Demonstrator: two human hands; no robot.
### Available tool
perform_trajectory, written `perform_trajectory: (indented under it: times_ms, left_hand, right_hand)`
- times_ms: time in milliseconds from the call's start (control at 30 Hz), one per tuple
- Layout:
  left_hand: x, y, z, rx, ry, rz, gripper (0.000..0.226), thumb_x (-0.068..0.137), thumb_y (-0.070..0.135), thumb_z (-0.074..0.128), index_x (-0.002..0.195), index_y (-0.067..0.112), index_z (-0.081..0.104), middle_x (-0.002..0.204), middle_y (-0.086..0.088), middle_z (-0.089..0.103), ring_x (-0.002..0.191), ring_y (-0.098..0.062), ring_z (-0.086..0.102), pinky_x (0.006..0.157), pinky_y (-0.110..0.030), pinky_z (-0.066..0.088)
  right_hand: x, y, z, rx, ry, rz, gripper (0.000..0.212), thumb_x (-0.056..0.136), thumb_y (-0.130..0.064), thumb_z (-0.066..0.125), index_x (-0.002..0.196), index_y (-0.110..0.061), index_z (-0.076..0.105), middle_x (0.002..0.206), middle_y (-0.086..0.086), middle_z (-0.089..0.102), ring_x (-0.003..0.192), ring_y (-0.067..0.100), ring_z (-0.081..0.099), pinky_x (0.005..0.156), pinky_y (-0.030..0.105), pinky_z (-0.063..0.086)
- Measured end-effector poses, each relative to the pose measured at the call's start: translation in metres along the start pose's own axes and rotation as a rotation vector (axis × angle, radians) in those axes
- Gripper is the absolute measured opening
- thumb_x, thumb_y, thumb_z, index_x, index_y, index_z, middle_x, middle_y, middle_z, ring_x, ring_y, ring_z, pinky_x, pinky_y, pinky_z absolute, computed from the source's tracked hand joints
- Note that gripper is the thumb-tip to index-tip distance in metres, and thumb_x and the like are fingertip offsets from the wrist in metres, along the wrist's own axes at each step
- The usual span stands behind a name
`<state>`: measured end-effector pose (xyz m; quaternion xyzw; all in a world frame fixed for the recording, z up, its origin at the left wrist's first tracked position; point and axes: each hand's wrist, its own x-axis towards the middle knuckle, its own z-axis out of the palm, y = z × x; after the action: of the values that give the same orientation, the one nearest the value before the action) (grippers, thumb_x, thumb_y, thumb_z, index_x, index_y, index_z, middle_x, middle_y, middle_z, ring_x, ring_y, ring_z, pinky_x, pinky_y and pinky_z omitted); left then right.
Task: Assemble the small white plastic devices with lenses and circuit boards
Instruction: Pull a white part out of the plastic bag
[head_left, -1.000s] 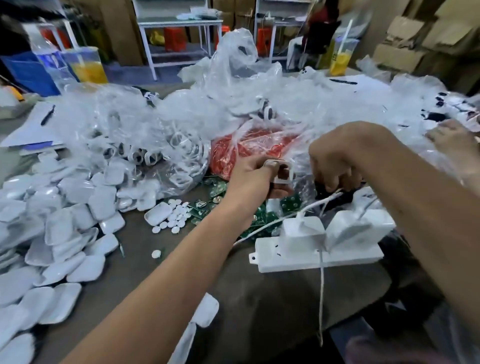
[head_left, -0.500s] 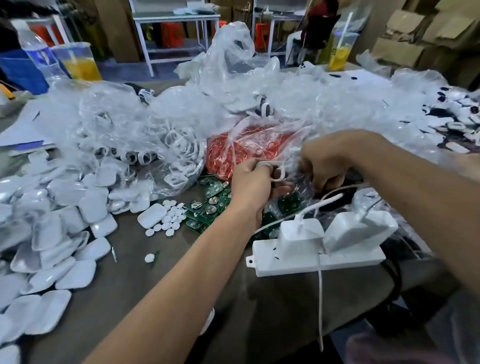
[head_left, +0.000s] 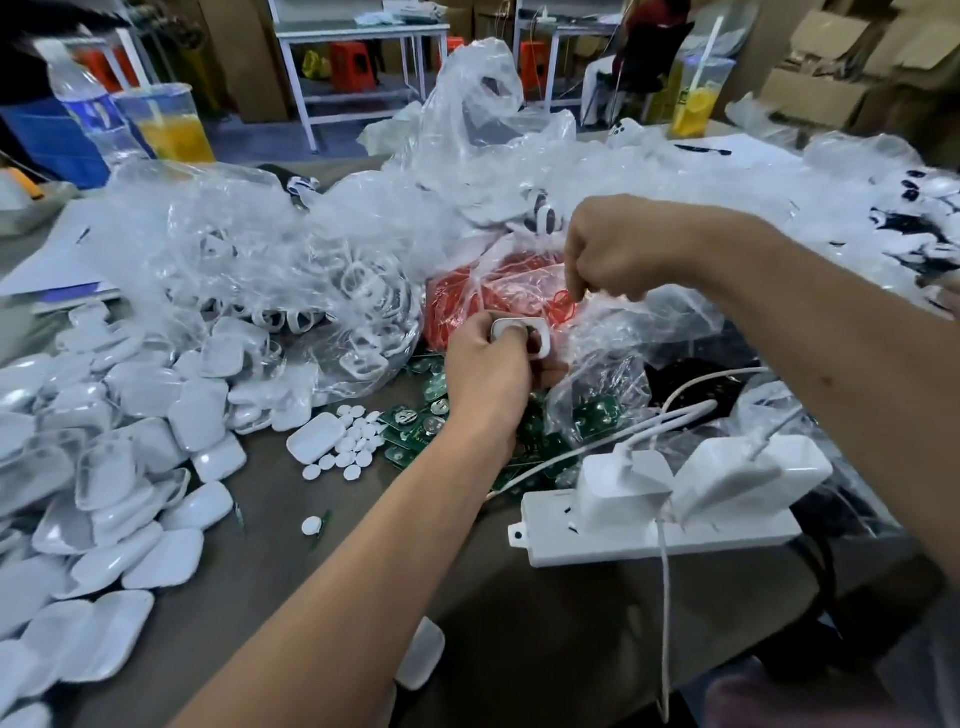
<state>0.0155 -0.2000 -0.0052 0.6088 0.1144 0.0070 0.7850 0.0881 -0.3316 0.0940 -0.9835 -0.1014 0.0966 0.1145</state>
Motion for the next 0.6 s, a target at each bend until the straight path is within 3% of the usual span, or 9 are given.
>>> perform_trajectory:
  times_ms: [67,133,200,400,500,600]
  left_hand:
    - [0.002,0.001,-0.002,0.006,0.001,-0.015,0.022,0.1,0.001,0.044,0.095,0.01,0.063,0.079,-0.014,0.075,0.062,-0.023,0.073,0.061,-0.031,0.062]
    - [0.005,0.002,-0.002,0.016,0.001,-0.023,0.022,0.101,0.001,0.044,0.097,0.01,0.064,0.073,-0.008,0.075,0.062,-0.022,0.073,0.061,-0.03,0.062]
    - [0.008,0.003,-0.002,0.014,0.011,-0.023,0.023,0.1,-0.001,0.044,0.098,0.011,0.064,0.076,-0.008,0.075,0.058,-0.02,0.072,0.061,-0.03,0.063]
    - [0.013,0.005,-0.008,-0.021,0.029,-0.043,0.021,0.101,-0.002,0.045,0.104,0.009,0.062,0.094,-0.016,0.073,0.058,-0.019,0.072,0.057,-0.026,0.059]
    - [0.014,0.009,-0.02,-0.071,0.039,-0.046,0.018,0.103,0.002,0.047,0.1,0.013,0.06,0.096,-0.015,0.072,0.06,-0.018,0.073,0.062,-0.026,0.061]
    - [0.015,0.014,-0.042,-0.135,0.062,-0.05,0.014,0.104,0.003,0.049,0.1,0.011,0.059,0.096,-0.019,0.073,0.062,-0.022,0.074,0.056,-0.024,0.059]
  right_hand:
    - [0.01,-0.002,0.011,-0.085,0.001,-0.001,0.026,0.098,-0.003,0.057,0.077,0.001,0.071,0.058,0.001,0.064,0.032,0.009,0.045,0.035,0.02,0.037]
    - [0.017,-0.003,0.019,-0.194,-0.046,-0.023,0.039,0.099,-0.027,0.067,0.069,-0.004,0.062,0.059,0.005,0.061,0.038,0.012,0.052,0.042,0.023,0.04]
    - [0.02,-0.003,0.024,-0.251,-0.071,-0.036,0.04,0.095,-0.037,0.074,0.073,-0.006,0.064,0.061,0.004,0.065,0.042,0.012,0.057,0.045,0.023,0.042]
    - [0.015,-0.007,0.005,-0.157,-0.035,-0.002,0.032,0.095,-0.036,0.074,0.075,-0.011,0.076,0.047,-0.006,0.066,0.039,0.005,0.059,0.045,0.02,0.045]
    - [0.003,-0.022,-0.013,-0.16,0.085,0.012,0.031,0.098,-0.03,0.073,0.075,-0.01,0.077,0.058,0.003,0.071,0.049,0.015,0.065,0.049,0.025,0.049]
    - [-0.014,-0.051,-0.015,-0.063,0.243,-0.023,0.027,0.103,-0.027,0.066,0.09,-0.005,0.074,0.071,0.01,0.07,0.056,0.021,0.066,0.054,0.031,0.054]
